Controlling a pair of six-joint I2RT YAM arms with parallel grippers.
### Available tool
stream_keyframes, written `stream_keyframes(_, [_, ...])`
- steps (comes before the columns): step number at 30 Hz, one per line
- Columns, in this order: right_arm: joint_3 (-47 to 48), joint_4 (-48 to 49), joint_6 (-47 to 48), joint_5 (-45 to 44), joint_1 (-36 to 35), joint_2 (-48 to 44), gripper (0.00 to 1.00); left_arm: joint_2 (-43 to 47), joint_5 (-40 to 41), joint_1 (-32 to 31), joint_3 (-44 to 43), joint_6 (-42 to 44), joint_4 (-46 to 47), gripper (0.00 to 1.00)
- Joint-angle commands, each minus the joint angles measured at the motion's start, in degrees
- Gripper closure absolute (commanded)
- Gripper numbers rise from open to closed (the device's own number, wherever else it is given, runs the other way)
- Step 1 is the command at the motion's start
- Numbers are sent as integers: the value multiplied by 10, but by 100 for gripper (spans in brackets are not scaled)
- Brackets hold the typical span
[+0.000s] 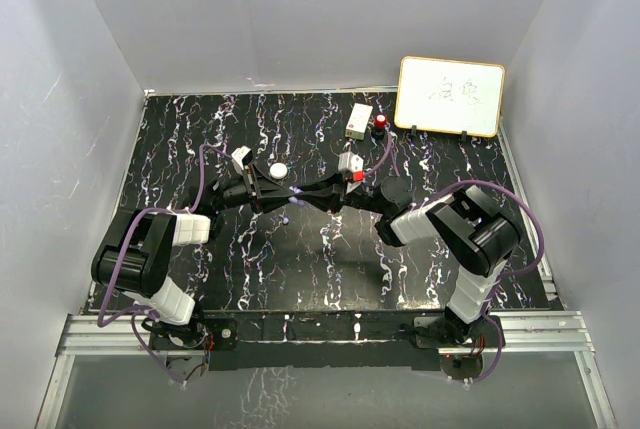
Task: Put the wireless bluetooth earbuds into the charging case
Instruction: Place the earbud in the charging case.
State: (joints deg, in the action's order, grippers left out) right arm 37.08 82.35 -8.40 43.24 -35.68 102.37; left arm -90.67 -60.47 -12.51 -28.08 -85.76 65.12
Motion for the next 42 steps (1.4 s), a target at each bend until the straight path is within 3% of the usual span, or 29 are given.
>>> stream_keyframes(1, [5,1,30,-4,-3,-17,100,5,-2,-3,-3,-5,25,100])
stream_keyframes(22, [6,-16,30,2,-3,-14,99,0,2,-3,-12,-20,36,100])
stream_keyframes(31, [3,-6,22,5,-3,-12,100,-7,4,-3,-10,-50,95,100])
stream_keyframes(42, [-1,6,11,14,-3,-10,100,-6,6,-3,-10,-57,101,100])
